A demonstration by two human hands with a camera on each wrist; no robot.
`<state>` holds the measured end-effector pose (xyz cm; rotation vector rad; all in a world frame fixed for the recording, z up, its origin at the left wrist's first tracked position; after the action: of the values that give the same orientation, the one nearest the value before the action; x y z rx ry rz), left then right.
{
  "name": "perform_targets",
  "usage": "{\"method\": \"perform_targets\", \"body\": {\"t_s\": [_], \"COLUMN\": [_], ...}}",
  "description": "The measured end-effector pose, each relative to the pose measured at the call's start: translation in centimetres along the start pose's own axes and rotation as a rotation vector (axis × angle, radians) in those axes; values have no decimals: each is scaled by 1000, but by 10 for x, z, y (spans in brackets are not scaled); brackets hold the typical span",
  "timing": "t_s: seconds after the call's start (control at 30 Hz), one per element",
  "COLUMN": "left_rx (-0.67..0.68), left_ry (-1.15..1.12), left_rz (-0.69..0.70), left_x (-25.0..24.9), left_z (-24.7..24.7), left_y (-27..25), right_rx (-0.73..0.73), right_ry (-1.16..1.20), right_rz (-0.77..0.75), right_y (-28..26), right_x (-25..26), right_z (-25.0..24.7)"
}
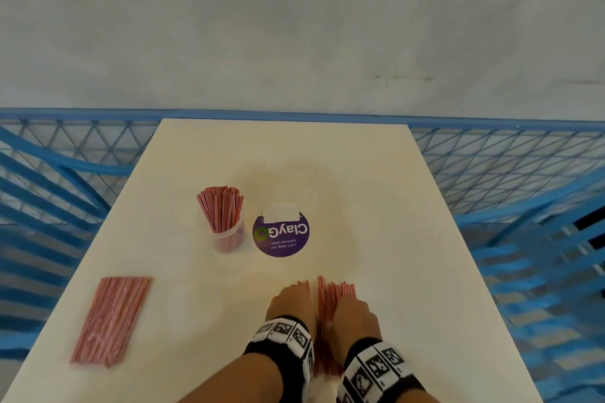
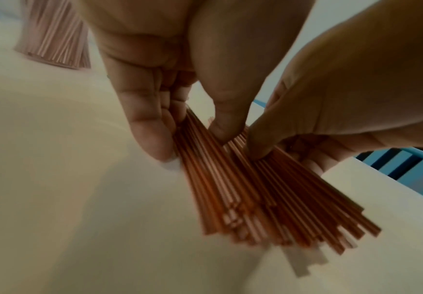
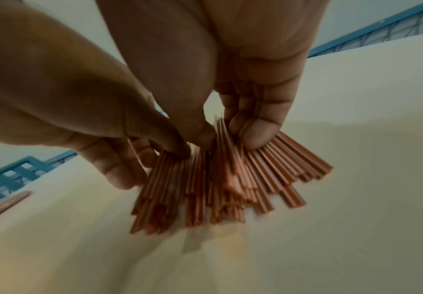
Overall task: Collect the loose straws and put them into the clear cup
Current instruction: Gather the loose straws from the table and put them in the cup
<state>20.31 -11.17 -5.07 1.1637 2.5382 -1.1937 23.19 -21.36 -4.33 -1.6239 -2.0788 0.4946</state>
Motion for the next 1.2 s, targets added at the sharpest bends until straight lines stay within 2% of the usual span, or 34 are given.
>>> {"method": "perform_targets", "body": {"t_s": [0.17, 0.37, 0.6, 0.83, 1.0, 1.1, 1.2], "left_rx": [6, -76, -90, -130, -107, -56, -90], "left_ry": [-13, -153, -373, -825, -1256, -1249, -1140], "left_rz": [-55, -124, -114, -20, 66, 156, 224], "left_x": [-4, 6, 19, 30, 24, 25, 33], "left_z": [-7, -13, -20, -25, -43, -55, -62], "left_y": [-3, -5, -6, 2, -17, -30, -34], "right_rx": [45, 15, -20, -18, -64, -99, -108], "right_ry": [-3, 28, 271, 536, 587, 541, 437], "right_rz": [-1, 17, -62, -150, -266, -306, -337], "right_y": [4, 9, 6, -7, -25, -31, -35], "right_x": [1, -3, -6, 13, 42, 52, 62], "right_z": [-1, -4, -7, -14, -22, -24, -27]}}
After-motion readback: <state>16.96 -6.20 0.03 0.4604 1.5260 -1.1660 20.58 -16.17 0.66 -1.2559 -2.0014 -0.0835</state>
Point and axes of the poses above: each hand's wrist, its own y-axis towards the middle knuckle, its own z-axis out of the palm, x = y × z, the point moved 2 cm from there along y, towards the middle knuckle, and after that the axes turned 13 degrees about -y, right-handed, at the moved point
